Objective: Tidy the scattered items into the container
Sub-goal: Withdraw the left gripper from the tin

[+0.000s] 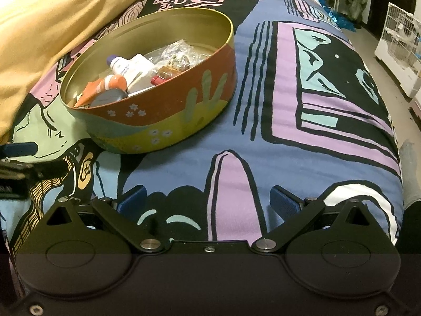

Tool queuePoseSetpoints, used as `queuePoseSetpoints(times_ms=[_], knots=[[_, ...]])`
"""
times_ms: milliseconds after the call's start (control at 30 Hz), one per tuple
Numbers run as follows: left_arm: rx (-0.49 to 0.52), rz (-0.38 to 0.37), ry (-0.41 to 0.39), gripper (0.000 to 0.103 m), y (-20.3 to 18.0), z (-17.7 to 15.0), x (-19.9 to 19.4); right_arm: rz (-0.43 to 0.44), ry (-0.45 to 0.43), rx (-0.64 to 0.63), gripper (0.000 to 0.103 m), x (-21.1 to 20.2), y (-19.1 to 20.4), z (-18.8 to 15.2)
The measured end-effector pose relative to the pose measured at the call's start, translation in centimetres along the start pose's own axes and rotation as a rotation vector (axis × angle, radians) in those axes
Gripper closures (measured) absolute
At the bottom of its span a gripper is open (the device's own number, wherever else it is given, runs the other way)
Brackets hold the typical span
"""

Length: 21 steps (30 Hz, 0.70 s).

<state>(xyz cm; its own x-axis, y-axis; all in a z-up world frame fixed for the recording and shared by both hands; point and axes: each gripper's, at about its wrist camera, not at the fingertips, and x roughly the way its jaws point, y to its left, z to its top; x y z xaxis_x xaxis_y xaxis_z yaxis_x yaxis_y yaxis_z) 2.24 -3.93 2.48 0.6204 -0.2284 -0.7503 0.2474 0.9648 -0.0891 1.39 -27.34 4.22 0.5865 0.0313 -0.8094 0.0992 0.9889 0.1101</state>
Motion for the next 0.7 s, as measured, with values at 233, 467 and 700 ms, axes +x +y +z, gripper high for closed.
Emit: queuePoseSetpoints(times_ms=[233, 467, 700], knots=[[0.021, 0.004, -0.006, 0.000, -0.5, -1.3, 0.9, -0.007, 0.004, -0.018, 0.003, 0.3, 0.4, -0.2], [0.024, 0.022, 0.000, 0.000, -0.8, -2.3, 1.8, -0.014, 0.000, -0.029, 0.003, 0.5, 0.8, -0.3], [-0.006, 0.044, -0.001, 0.000, -0.2, -2.8, 2.4, -0.017, -0.022, -0.028, 0.003, 0.5, 1.0, -0.2]])
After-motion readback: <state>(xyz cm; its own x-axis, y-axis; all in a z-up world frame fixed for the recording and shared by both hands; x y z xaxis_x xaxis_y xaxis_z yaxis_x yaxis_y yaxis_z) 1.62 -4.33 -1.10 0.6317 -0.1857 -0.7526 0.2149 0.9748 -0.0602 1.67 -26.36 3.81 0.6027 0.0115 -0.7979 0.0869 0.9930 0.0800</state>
